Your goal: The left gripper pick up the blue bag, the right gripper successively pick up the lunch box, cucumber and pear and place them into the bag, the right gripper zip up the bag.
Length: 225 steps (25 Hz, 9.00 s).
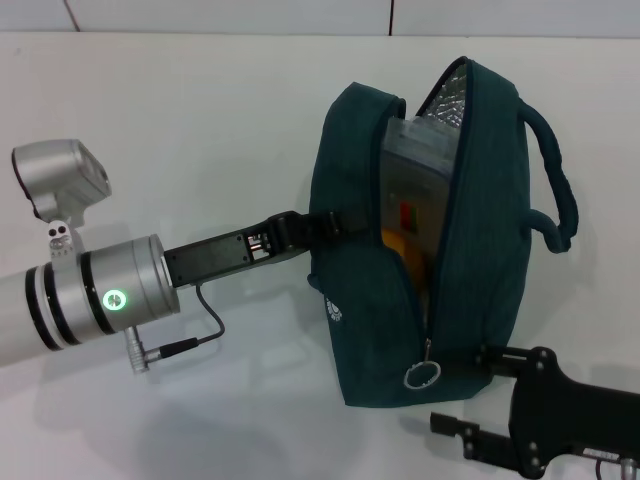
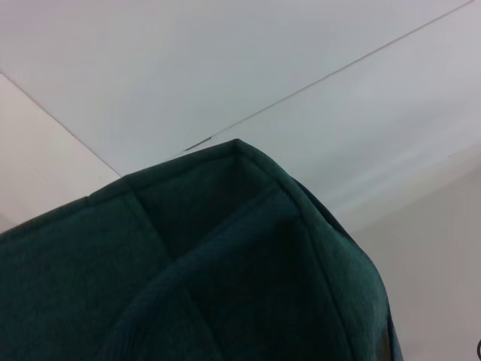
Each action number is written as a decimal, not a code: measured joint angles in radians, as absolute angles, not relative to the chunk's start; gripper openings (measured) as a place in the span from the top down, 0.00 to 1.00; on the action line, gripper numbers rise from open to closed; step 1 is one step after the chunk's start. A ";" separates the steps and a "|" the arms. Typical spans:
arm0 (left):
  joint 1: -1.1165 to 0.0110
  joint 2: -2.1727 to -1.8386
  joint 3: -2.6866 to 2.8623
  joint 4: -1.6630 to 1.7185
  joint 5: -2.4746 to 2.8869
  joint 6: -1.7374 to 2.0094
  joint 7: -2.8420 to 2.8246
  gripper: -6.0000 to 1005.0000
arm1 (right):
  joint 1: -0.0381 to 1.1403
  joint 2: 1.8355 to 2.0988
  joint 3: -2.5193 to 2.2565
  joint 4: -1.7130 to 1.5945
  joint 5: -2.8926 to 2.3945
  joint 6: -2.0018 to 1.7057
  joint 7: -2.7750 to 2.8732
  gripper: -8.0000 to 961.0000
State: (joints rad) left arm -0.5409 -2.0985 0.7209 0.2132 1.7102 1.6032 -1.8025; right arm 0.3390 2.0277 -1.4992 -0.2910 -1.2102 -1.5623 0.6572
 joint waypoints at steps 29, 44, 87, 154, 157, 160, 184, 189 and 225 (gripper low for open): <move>-0.534 -2.098 0.721 0.213 1.710 1.608 -1.802 0.95 | 0.345 2.028 -1.744 -0.312 -0.991 -1.467 0.675 0.43; -0.522 -2.098 0.721 0.213 1.712 1.609 -1.802 0.95 | 0.337 2.025 -1.741 -0.313 -0.968 -1.467 0.675 0.51; -0.511 -2.097 0.721 0.215 1.712 1.611 -1.802 0.94 | 0.267 2.013 -1.705 -0.277 -0.838 -1.640 0.573 0.98; -0.337 -2.079 0.712 0.360 1.399 1.635 -1.520 0.14 | 0.535 2.021 -1.672 -0.476 -0.588 -1.488 0.535 0.98; -0.344 -2.081 0.715 0.357 1.402 1.638 -1.520 0.14 | 0.551 2.019 -1.662 -0.472 -0.586 -1.472 0.535 0.98; -0.347 -2.082 0.717 0.353 1.402 1.638 -1.520 0.14 | 0.567 2.025 -1.683 -0.453 -0.591 -1.444 0.535 0.98; -0.342 -2.086 0.734 0.343 1.409 1.649 -1.520 0.17 | 0.659 2.028 -1.800 -0.450 -0.586 -1.364 0.533 0.98; -0.347 -2.085 0.781 0.343 1.436 1.648 -1.496 0.18 | 0.673 2.028 -1.806 -0.450 -0.585 -1.361 0.535 0.98; -0.379 -2.091 0.796 0.342 1.451 1.626 -1.374 0.48 | 0.622 2.028 -1.824 -0.464 -0.580 -1.381 0.558 0.98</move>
State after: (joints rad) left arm -0.3789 -2.0910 0.7963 0.3422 1.4510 1.6258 -1.3735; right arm 0.6216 2.0279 -1.8239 -0.4644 -0.5797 -1.3812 0.5583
